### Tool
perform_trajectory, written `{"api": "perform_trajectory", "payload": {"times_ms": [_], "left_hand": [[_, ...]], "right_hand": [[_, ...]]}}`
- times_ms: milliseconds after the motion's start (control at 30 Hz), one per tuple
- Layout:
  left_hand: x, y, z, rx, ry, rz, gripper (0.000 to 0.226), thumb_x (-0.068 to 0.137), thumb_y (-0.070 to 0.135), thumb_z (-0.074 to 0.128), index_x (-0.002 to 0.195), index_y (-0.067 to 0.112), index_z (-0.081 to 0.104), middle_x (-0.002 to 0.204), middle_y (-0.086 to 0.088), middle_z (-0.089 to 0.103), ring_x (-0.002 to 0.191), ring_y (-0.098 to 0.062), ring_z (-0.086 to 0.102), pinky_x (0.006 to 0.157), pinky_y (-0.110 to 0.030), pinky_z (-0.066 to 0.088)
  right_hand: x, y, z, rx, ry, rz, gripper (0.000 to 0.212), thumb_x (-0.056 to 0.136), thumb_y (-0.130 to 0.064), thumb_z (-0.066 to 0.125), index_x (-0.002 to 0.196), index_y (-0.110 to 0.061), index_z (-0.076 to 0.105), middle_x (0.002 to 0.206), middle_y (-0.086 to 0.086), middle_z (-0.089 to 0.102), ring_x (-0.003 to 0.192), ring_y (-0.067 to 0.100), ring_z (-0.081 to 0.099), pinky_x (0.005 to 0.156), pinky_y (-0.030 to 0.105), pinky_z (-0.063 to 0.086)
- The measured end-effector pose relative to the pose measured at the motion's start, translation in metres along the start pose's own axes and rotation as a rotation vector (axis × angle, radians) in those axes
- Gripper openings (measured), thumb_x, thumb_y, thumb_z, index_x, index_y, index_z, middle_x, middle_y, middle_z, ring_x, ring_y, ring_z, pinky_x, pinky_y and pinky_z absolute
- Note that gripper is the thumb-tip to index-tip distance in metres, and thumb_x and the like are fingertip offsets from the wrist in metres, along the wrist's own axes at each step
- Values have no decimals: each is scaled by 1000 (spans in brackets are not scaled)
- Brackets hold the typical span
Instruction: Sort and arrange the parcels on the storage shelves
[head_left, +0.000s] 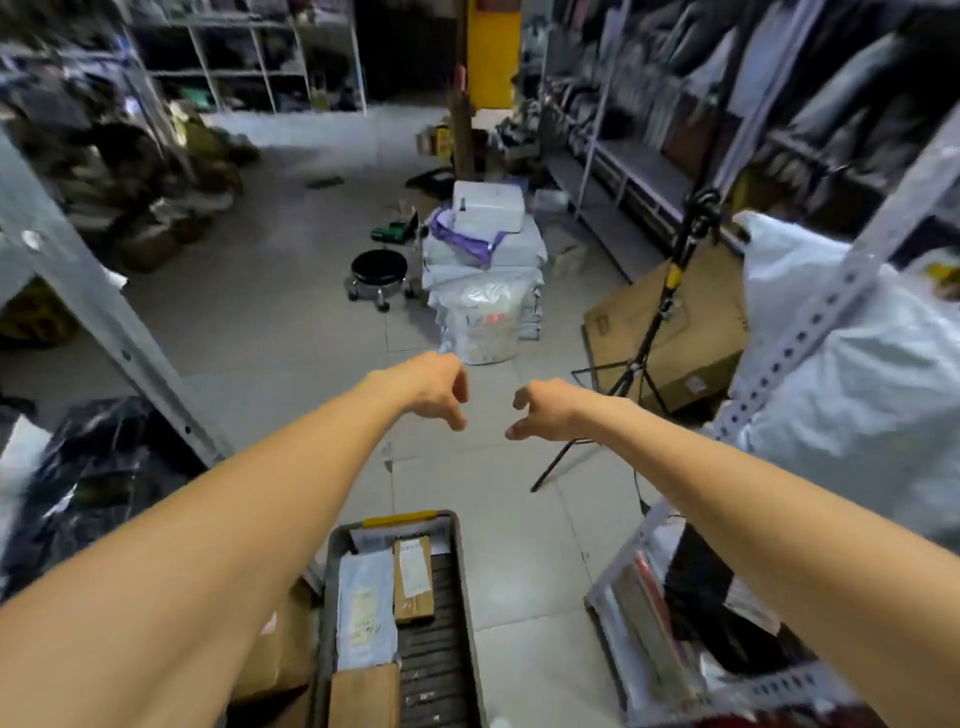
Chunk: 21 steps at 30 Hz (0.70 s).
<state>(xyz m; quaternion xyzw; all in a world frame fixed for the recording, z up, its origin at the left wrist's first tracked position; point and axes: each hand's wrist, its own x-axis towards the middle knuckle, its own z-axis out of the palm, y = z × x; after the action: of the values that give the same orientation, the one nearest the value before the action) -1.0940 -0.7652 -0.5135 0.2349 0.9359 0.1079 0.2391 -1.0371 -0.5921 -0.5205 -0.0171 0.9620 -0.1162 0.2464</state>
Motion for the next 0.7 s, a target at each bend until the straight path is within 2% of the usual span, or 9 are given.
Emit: {"api": "perform_trajectory", "payload": {"times_ms": [167, 300, 367, 433, 567, 633, 700], "left_hand": [[-3, 68, -26, 53, 16, 208, 39, 76, 29, 79, 111, 17, 66, 105, 0, 67, 97, -20, 63, 87, -33, 52], [-5, 112, -12, 138, -22, 324, 35, 74, 34, 79, 105, 22, 67, 106, -2, 69, 94, -21, 64, 87, -37, 54], [-12, 133, -1, 189, -52, 374, 37, 75, 36, 78, 106, 20, 68, 106, -4, 68, 95, -22, 63, 88, -38, 54], [-26, 156, 11, 236, -78, 432, 39, 77, 35, 77, 110, 18, 68, 107, -4, 68, 97, -22, 63, 89, -36, 53], [-60, 202, 26, 328, -109, 541, 35, 79, 35, 76, 109, 18, 69, 106, -2, 69, 96, -21, 62, 82, -32, 52], [-77, 229, 28, 314, -106, 604, 30, 78, 35, 77, 103, 20, 70, 102, 1, 69, 92, -18, 62, 80, -31, 52], [-98, 261, 33, 274, -124, 677, 29, 79, 35, 77, 102, 20, 69, 99, 4, 67, 90, -15, 61, 78, -28, 49]], "right_hand": [[-59, 29, -24, 97, 126, 146, 60, 88, -45, 64, 131, -5, 51, 129, 16, 57, 116, 31, 55, 96, 39, 46], [-103, 47, -17, 180, 193, 231, 51, 90, -44, 61, 125, -8, 53, 122, 10, 60, 106, 27, 57, 82, 34, 46], [-129, 51, -8, 196, 212, 267, 48, 91, -45, 59, 122, -9, 54, 113, 4, 59, 99, 26, 56, 76, 33, 43], [-159, 55, 3, 191, 204, 297, 44, 92, -44, 58, 117, -9, 57, 109, 6, 61, 97, 27, 58, 74, 34, 45], [-233, 62, 13, 194, 210, 343, 36, 96, -39, 55, 113, -7, 57, 112, 10, 60, 98, 28, 57, 82, 36, 47], [-275, 67, 15, 192, 228, 383, 46, 95, -45, 54, 121, -7, 56, 121, 11, 60, 108, 29, 57, 94, 40, 47], [-318, 74, 18, 196, 250, 427, 52, 93, -50, 53, 124, -8, 57, 124, 11, 61, 110, 29, 58, 97, 45, 46]]}}
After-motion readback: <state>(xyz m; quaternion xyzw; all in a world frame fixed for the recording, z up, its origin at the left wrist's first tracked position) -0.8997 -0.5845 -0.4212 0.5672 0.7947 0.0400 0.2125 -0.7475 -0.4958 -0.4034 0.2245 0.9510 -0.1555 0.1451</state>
